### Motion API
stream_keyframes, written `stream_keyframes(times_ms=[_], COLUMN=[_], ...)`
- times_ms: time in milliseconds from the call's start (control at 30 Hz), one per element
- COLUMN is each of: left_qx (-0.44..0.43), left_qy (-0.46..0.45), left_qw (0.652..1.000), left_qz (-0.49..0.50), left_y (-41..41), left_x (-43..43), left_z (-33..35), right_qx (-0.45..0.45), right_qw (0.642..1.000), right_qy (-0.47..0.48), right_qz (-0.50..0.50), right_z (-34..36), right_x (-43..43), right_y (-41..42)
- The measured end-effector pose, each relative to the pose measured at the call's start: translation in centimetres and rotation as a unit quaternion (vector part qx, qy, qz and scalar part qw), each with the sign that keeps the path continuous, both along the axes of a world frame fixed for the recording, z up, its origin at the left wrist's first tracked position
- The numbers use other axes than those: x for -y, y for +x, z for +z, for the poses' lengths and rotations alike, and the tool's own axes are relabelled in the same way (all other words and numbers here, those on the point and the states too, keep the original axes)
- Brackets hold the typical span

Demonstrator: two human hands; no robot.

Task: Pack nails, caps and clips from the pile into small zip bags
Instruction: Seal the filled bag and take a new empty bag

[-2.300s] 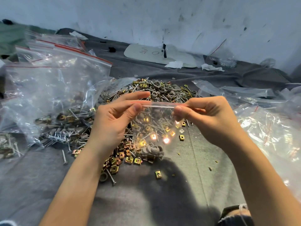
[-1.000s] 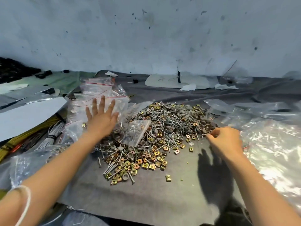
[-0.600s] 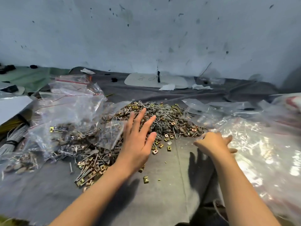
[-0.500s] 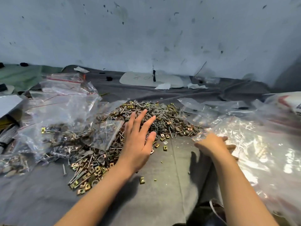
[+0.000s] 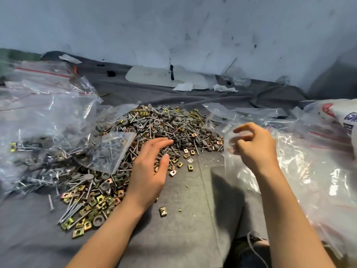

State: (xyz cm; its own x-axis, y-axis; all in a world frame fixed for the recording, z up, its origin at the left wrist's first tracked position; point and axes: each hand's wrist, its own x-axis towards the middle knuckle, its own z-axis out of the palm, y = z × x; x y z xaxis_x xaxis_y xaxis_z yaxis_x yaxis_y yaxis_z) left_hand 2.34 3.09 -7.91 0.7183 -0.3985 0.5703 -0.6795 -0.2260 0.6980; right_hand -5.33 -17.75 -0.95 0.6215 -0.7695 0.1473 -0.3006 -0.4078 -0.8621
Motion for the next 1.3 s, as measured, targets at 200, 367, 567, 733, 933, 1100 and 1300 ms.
stream_keyframes(times_ms=[200,367,567,733,933,1100,1300], left_qx=[-0.078,-0.154,-0.213,-0.251,-0.236,-0.246,-0.116], left_qy=[-0.091,-0.102,-0.111,-0.098,-0.081,-0.125,-0.026], left_qw=[0.992,0.980,0.967,0.955,0.960,0.954,0.989], left_qz=[-0.025,-0.067,-0.081,-0.127,-0.124,-0.118,-0.092], left_y=[-0.3,-0.5,-0.5,-0.8,-0.5,-0.7,-0.7], left_x=[-0.4,-0.5,-0.4,-0.4,-0.6,-0.4,-0.5], left_z=[0.0,-0.1,-0.1,-0.2,-0.1,-0.1,-0.3], right_qx=[0.064,-0.019,-0.064,-0.040,-0.040,-0.043,-0.070], right_qw=[0.971,0.960,0.967,0.967,0.959,0.963,0.964], right_qy=[0.158,0.146,0.044,0.099,0.135,0.112,-0.064], right_qz=[0.166,0.239,0.242,0.233,0.245,0.242,0.246], right_z=[0.5,-0.8,-1.4,-1.6,-1.7,-1.5,-1.5], right_x=[-5.2,-7.1,-7.5,-7.9,-8.1,-7.4,-6.7], right_y=[1.1,1.7,2.2,2.2,2.3,2.3,2.0])
